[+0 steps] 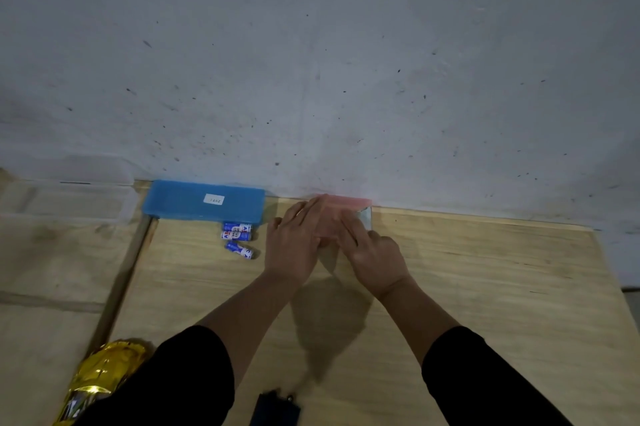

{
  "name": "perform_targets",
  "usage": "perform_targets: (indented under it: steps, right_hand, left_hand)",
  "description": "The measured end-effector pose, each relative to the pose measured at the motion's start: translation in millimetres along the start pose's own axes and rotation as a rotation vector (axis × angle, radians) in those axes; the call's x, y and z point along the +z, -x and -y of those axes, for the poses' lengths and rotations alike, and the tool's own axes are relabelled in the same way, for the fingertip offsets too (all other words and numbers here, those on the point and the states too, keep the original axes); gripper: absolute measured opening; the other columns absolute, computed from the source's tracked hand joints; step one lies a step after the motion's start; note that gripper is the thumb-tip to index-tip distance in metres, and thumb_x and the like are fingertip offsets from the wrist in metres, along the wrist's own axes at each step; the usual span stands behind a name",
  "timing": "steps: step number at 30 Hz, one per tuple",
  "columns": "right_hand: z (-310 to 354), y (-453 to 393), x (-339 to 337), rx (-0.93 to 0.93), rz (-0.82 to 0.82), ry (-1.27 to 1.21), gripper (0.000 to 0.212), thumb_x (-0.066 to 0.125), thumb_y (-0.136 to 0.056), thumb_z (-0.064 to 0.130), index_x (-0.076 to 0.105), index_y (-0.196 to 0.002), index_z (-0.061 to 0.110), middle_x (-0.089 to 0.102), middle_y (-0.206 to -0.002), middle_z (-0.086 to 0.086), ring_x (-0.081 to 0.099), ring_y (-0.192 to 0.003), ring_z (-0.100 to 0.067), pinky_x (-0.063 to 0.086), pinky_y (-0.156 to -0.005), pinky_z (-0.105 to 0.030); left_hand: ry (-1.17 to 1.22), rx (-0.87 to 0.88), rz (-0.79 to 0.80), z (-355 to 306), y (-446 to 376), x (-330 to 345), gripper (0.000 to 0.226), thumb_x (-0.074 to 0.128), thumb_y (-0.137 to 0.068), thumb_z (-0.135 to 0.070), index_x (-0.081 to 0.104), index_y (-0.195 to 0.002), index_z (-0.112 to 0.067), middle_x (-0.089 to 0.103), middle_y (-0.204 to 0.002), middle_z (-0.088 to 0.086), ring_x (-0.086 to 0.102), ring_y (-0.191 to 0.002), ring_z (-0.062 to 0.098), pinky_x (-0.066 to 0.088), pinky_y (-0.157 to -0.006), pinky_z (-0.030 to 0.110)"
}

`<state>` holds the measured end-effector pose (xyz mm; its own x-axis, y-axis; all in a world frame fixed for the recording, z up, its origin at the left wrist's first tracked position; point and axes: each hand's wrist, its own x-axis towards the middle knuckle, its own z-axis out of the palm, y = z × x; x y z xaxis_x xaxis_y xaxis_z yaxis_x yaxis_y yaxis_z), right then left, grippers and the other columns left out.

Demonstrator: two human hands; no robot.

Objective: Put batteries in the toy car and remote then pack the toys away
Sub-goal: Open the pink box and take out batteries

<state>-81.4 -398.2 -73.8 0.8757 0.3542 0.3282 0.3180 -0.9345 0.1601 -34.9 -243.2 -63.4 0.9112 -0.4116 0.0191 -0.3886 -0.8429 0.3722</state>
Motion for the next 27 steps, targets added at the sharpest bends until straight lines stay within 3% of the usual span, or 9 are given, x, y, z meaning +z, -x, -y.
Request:
perform_targets:
  steps: [5,14,16,18,20,24,27]
  right_hand:
    - [-0.4,-0.9,-1.6,-0.004,-0.008,0.018,0.048,0.037,-0.076,0.004,0.071,-0.109,0.009,0.070,-0.109,-0.014,0.047,-0.035,-0.015,0.036,-0.031,-0.019]
    - [2.7,-6.0,-10.3,-0.082,0.096,0.108,0.049,0.076,-0.059,0.009,0.070,-0.107,0.003,0.069,-0.104,-0.021,0.047,-0.035,-0.018,0.037,-0.032,-0.021]
    - [2.3,-8.2,-11.1,-0.087,0.078,0.125,0.043,0.069,-0.067,0.009,0.068,-0.109,0.002,0.069,-0.102,-0.021,0.047,-0.035,-0.019,0.039,-0.032,-0.021]
    - [-3.1,-14.9,-16.6,-0.083,0.038,0.133,0.039,0.048,-0.077,0.009,0.068,-0.109,0.002,0.070,-0.098,-0.018,0.047,-0.035,-0.018,0.038,-0.031,-0.021]
    - [-11.9,-20.4,-27.0,-0.105,0.024,0.149,0.040,0.043,-0.075,0.010,0.070,-0.103,0.005,0.070,-0.090,-0.012,0.049,-0.035,-0.018,0.036,-0.032,-0.021]
    - [-27.1,-30.0,-38.5,-0.008,-0.019,0.106,0.035,0.052,-0.071,0.010,0.070,-0.101,0.012,0.066,-0.084,-0.004,0.051,-0.035,-0.018,0.033,-0.031,-0.021]
    - [-28.6,-39.1,-36.6,0.161,-0.024,0.049,0.040,0.077,-0.062,0.008,0.069,-0.101,0.014,0.067,-0.090,-0.004,0.055,-0.037,-0.019,0.037,-0.032,-0.022]
  left_hand:
    - [0.046,-0.023,-0.003,3.9,-0.6,-3.6,0.079,0.069,-0.083,-0.019,0.026,-0.149,-0.028,0.047,-0.144,-0.001,0.037,-0.136,0.020,0.035,-0.100,0.039]
    - [0.033,-0.027,0.009,5.0,-1.7,1.4,0.074,0.059,-0.091,-0.025,0.015,-0.151,-0.031,0.037,-0.151,-0.002,0.028,-0.141,0.019,0.032,-0.107,0.042]
    - [0.028,-0.016,0.009,5.1,-2.0,1.2,0.078,0.064,-0.088,-0.021,0.017,-0.150,-0.030,0.040,-0.149,0.000,0.032,-0.140,0.021,0.035,-0.106,0.043]
    - [0.040,0.003,-0.010,5.5,-1.0,2.6,0.085,0.069,-0.082,-0.012,0.020,-0.150,-0.030,0.042,-0.148,0.001,0.037,-0.137,0.024,0.038,-0.103,0.047]
    - [0.059,0.012,-0.039,4.9,1.1,3.1,0.092,0.069,-0.079,-0.006,0.015,-0.149,-0.033,0.040,-0.150,0.002,0.038,-0.137,0.025,0.039,-0.101,0.051]
    - [-0.007,0.004,-0.117,4.7,4.3,0.8,0.107,0.080,-0.069,-0.017,0.009,-0.148,-0.032,0.036,-0.151,0.008,0.040,-0.134,0.027,0.044,-0.094,0.052]
    - [-0.130,0.049,-0.153,4.1,5.6,0.9,0.116,0.084,-0.064,-0.031,0.006,-0.150,-0.033,0.026,-0.151,0.007,0.032,-0.130,0.027,0.048,-0.088,0.052]
